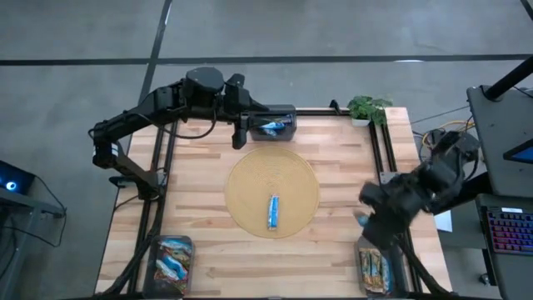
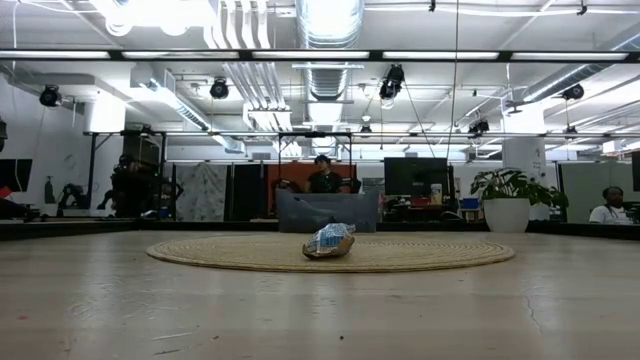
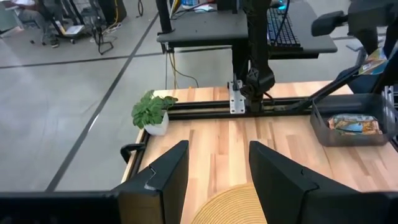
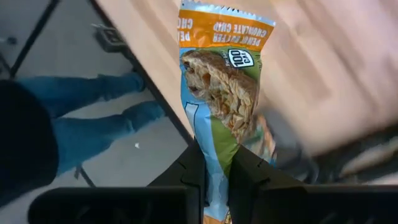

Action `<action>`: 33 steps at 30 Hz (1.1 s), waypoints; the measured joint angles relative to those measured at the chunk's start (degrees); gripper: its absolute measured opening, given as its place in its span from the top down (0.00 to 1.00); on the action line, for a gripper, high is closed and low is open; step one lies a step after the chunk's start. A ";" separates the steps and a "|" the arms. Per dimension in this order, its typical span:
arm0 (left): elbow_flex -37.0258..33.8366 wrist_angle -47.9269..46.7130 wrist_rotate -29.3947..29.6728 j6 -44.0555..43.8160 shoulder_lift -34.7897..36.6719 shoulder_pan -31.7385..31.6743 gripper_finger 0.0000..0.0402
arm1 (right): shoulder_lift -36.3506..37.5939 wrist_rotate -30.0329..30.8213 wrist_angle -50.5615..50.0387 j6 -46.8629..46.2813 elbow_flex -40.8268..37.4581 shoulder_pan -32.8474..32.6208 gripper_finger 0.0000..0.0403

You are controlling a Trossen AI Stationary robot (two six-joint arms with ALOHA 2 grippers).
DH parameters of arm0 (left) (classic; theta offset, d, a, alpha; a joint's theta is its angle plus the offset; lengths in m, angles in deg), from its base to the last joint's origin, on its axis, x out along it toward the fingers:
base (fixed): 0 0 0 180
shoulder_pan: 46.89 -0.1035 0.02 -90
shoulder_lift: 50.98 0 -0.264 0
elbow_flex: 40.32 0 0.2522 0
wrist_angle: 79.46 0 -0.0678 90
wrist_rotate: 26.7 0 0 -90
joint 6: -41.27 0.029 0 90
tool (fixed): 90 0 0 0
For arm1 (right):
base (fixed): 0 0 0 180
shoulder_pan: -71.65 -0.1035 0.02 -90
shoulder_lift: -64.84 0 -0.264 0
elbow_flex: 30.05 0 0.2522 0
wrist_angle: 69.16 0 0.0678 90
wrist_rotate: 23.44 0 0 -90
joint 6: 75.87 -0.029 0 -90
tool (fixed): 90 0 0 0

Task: Pick and place Granola Bars by type
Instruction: Put the yellow granola bar into the right black bin

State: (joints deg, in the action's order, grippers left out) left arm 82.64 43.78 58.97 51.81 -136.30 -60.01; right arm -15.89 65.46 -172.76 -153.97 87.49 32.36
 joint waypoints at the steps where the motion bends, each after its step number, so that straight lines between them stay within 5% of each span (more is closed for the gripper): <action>1: 0.00 0.00 0.00 0.19 0.00 0.00 0.62 | 0.00 0.26 0.09 -3.79 -1.17 -1.83 0.93; 8: -0.07 0.04 -0.02 1.58 0.02 -0.21 0.62 | -0.02 2.80 4.55 -32.17 -10.14 -14.64 0.93; 13: -0.07 0.05 -0.02 2.50 0.02 -0.53 0.62 | -0.02 6.66 12.94 -44.12 -17.47 -21.58 0.93; 22: -0.07 0.07 -0.01 2.67 0.02 -1.07 0.62 | -0.35 8.04 23.51 -46.55 -29.75 -23.98 0.93; 33: -0.07 -1.01 -0.02 1.38 0.02 -1.14 0.62 | -0.33 -2.57 26.96 -49.23 -36.73 -23.98 0.93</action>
State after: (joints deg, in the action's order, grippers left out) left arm 82.58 42.76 58.94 53.19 -136.28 -61.15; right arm -16.21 62.89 -145.80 -203.21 50.76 8.39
